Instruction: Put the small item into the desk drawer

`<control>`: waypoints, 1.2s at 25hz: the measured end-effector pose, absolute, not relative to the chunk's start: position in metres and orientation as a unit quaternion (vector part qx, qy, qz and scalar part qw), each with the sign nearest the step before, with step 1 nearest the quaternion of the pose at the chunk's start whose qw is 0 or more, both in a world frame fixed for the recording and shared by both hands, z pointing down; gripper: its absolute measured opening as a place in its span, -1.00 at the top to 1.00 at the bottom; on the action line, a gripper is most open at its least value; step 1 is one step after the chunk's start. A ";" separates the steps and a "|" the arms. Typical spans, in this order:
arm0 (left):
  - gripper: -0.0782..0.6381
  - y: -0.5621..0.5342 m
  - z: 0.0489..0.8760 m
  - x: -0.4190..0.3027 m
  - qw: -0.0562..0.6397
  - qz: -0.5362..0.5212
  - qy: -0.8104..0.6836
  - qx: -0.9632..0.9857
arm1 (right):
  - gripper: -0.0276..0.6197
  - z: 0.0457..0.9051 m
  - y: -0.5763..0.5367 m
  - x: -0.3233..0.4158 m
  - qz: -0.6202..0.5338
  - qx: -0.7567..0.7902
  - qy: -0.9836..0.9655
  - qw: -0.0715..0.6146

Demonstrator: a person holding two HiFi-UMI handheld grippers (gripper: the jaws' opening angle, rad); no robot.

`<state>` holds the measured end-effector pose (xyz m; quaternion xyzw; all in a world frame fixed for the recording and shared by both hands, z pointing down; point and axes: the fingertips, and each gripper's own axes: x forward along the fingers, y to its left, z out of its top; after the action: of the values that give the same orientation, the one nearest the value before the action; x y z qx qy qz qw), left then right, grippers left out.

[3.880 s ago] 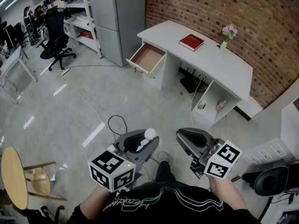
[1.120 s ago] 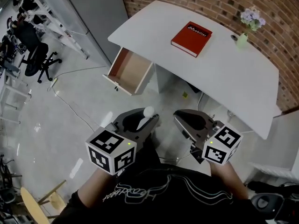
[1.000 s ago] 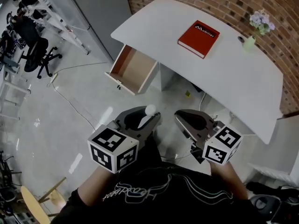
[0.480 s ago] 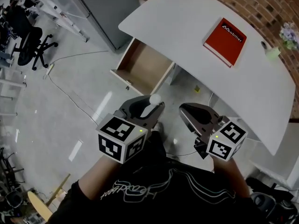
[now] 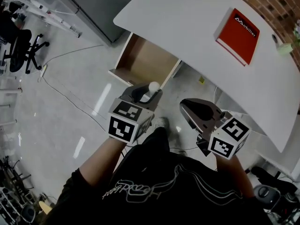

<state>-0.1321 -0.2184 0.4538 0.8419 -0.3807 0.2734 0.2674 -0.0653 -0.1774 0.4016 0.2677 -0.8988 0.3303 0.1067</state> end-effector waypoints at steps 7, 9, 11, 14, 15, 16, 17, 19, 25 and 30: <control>0.38 -0.262 0.515 -0.142 0.289 0.302 -0.364 0.832 | 0.74 0.441 -0.194 -0.065 0.358 0.280 -0.881 0.128; 0.38 -0.274 0.533 -0.146 0.286 0.315 -0.364 0.829 | 0.75 0.452 -0.197 -0.065 0.370 0.286 -0.875 0.129; 0.38 -0.285 0.551 -0.149 0.278 0.331 -0.361 0.826 | 0.74 0.462 -0.200 -0.065 0.379 0.290 -0.869 0.128; 0.38 -0.296 0.577 -0.150 0.265 0.353 -0.341 0.830 | 0.74 0.476 -0.203 -0.065 0.391 0.295 -0.862 0.129; 0.38 -0.298 0.584 -0.149 0.260 0.360 -0.332 0.832 | 0.74 0.480 -0.205 -0.064 0.395 0.296 -0.860 0.129; 0.38 -0.301 0.591 -0.148 0.252 0.368 -0.323 0.834 | 0.74 0.483 -0.206 -0.064 0.398 0.298 -0.858 0.129; 0.38 -0.305 0.597 -0.146 0.245 0.377 -0.314 0.836 | 0.74 0.487 -0.208 -0.063 0.402 0.299 -0.856 0.129; 0.38 -0.309 0.610 -0.143 0.232 0.393 -0.295 0.840 | 0.74 0.495 -0.210 -0.061 0.408 0.301 -0.852 0.135; 0.38 -0.323 0.655 -0.136 0.233 0.435 -0.249 0.833 | 0.75 0.519 -0.211 -0.051 0.430 0.312 -0.834 0.147; 0.38 -0.341 0.698 -0.138 0.256 0.470 -0.237 0.811 | 0.75 0.537 -0.207 -0.044 0.448 0.318 -0.821 0.157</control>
<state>-0.1381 -0.3410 0.6977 0.8106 -0.2374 0.4705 0.2555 -0.0444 -0.2071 0.5365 0.3175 -0.8209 0.4478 0.1574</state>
